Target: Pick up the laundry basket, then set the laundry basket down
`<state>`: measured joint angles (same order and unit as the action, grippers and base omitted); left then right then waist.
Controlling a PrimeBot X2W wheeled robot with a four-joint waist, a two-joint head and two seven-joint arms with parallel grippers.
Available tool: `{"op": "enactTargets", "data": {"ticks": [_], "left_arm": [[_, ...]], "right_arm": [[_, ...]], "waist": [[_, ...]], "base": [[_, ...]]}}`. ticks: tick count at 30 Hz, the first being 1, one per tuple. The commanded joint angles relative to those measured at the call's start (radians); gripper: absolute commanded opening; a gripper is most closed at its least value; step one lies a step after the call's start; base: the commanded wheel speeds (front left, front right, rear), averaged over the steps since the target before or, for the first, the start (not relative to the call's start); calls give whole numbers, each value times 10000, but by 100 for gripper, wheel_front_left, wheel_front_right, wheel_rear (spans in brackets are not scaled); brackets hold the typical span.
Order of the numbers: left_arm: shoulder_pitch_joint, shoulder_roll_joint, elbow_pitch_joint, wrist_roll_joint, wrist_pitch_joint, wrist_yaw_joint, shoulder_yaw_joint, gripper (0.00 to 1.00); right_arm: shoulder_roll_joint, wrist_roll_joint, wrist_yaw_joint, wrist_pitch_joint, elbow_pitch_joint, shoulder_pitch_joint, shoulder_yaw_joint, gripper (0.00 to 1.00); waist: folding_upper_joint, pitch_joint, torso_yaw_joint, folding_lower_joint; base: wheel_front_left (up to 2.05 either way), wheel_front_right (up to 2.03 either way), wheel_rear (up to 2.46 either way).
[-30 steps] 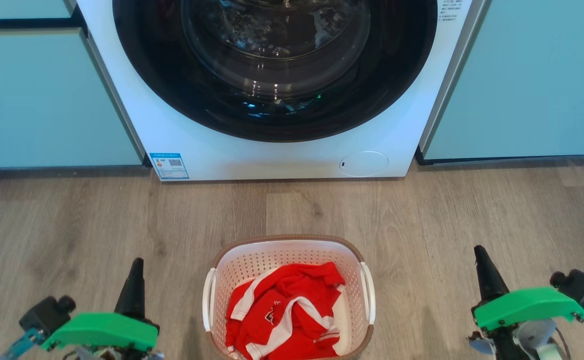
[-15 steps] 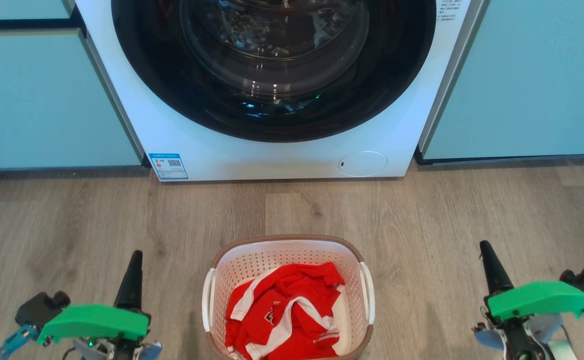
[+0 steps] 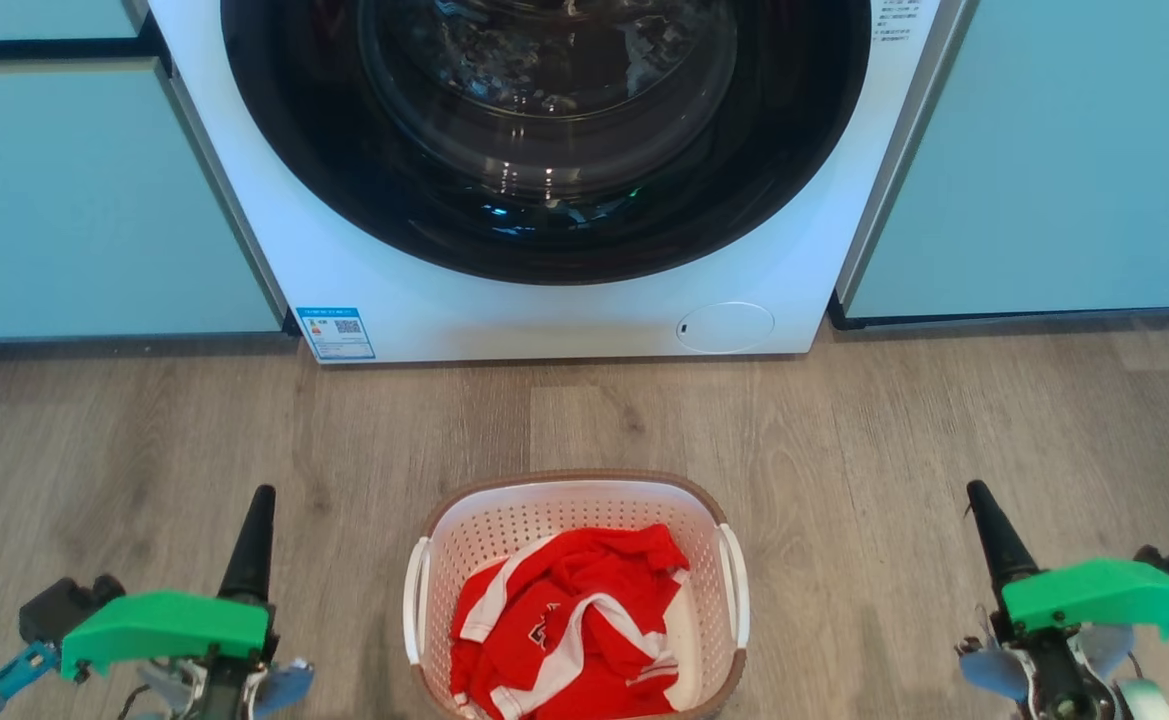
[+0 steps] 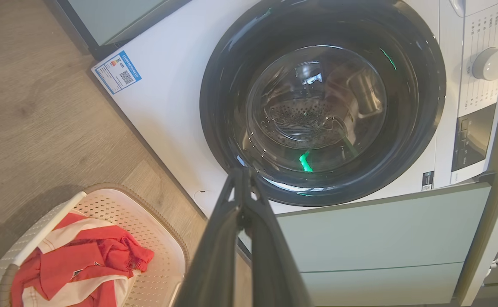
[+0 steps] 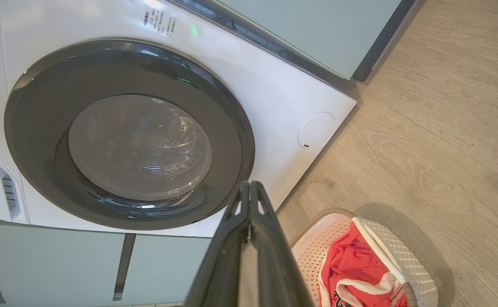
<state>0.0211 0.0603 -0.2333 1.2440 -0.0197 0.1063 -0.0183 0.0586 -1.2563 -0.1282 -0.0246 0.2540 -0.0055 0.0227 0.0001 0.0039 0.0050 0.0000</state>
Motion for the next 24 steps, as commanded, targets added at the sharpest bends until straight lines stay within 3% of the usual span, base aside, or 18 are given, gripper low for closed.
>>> {"op": "enactTargets", "data": {"ticks": [1,24], "left_arm": [[-555,149,278,268,63,104,360,0],[-1035,128,18,2720,754,198,805,0]], "right_arm": [[166,-271,-19,99,-278,-596,-69,0],[167,-2664,-23,775,-166,-864,358,0]], "waist": [[-1,0,-1,0],[-1,-5,-34,0]], "base": [[0,0,0],[0,0,0]]}}
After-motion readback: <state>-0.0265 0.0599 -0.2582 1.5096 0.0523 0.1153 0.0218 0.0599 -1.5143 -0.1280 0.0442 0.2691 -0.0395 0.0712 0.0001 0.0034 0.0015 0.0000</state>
